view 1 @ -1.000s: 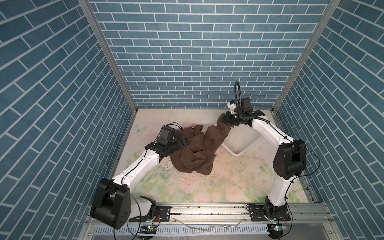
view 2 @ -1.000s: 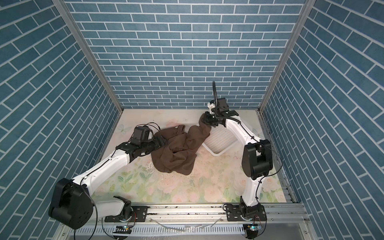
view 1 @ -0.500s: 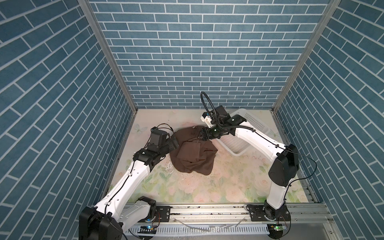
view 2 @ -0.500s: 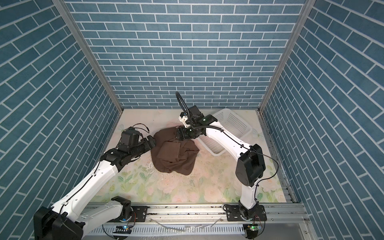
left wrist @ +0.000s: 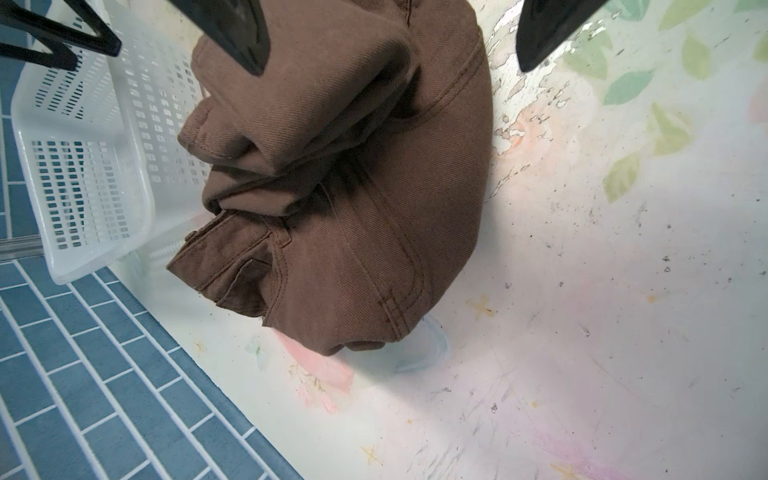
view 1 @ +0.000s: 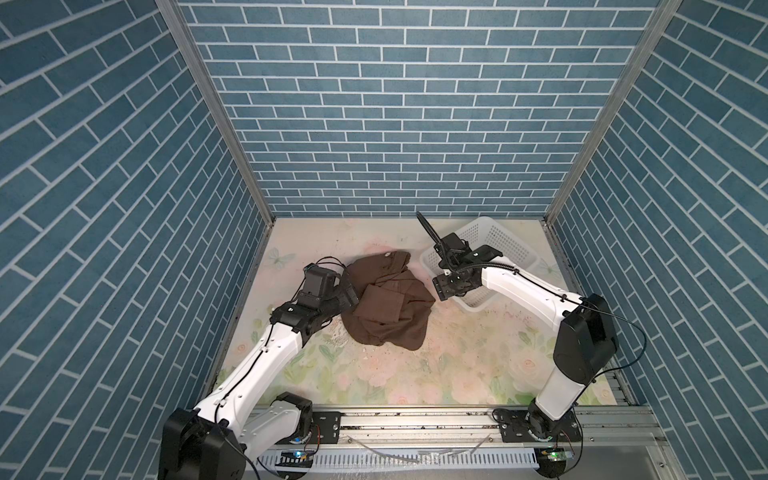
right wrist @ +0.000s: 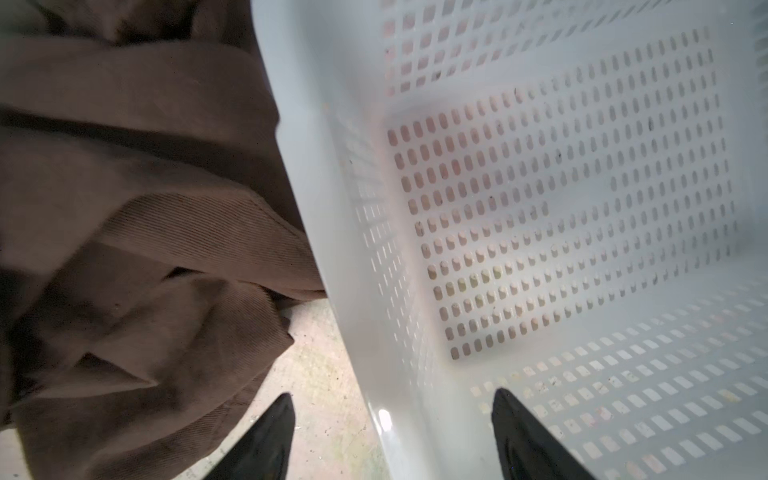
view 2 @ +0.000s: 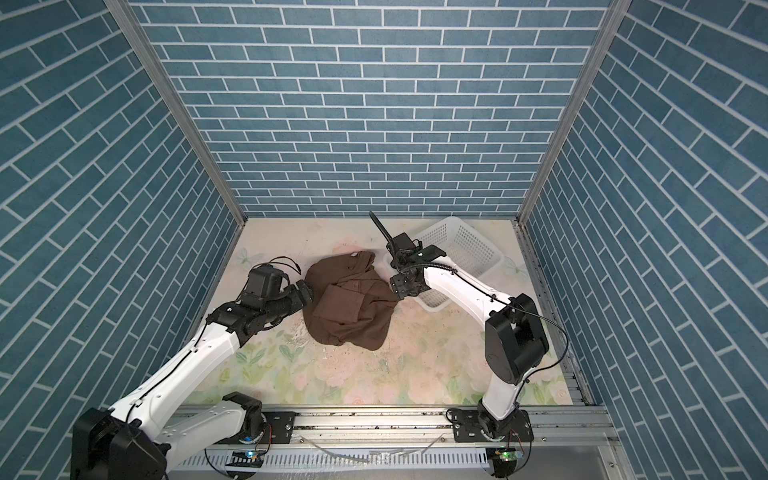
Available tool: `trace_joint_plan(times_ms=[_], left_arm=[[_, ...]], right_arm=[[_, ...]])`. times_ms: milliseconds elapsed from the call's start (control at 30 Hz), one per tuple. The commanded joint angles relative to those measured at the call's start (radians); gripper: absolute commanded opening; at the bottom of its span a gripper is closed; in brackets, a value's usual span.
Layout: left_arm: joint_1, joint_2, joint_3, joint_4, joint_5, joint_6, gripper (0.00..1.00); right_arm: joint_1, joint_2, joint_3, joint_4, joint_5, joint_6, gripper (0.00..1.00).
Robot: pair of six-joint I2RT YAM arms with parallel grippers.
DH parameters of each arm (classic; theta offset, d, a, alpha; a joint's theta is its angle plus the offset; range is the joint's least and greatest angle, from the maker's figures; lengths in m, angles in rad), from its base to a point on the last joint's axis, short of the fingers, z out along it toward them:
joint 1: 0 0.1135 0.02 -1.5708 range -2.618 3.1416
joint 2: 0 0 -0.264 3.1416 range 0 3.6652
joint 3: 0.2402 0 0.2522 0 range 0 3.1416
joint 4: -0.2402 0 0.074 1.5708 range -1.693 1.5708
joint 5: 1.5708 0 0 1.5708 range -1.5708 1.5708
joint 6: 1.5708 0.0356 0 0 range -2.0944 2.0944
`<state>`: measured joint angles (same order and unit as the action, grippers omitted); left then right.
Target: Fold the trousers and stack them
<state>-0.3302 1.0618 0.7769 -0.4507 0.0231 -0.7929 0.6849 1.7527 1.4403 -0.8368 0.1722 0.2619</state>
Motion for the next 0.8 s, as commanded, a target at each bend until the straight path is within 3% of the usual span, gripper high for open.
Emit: trace_joint_plan(times_ms=[0,133,267,333,567,767], left_arm=[[0.008,-0.008,-0.018,0.006,0.007,0.017,0.94],[0.009,-0.029,-0.039,0.006,-0.008,0.017,0.94],[0.008,-0.039,-0.042,-0.003,-0.019,0.028,0.94],[0.008,-0.039,-0.041,-0.009,-0.018,0.032,0.94],[0.008,-0.057,-0.063,-0.011,-0.035,0.031,0.94],[0.011,-0.058,-0.07,-0.018,-0.041,0.029,0.94]], right_arm=[[-0.017,0.046,-0.014,0.008,0.068,-0.003,0.74],[-0.045,0.092,0.028,0.012,0.099,0.017,0.69],[-0.092,0.146,0.097,0.023,0.077,0.034,0.38],[-0.105,0.171,0.125,0.032,0.104,0.048,0.28],[-0.161,0.291,0.309,0.017,0.103,0.05,0.12],[-0.191,0.395,0.474,0.001,0.155,-0.043,0.07]])
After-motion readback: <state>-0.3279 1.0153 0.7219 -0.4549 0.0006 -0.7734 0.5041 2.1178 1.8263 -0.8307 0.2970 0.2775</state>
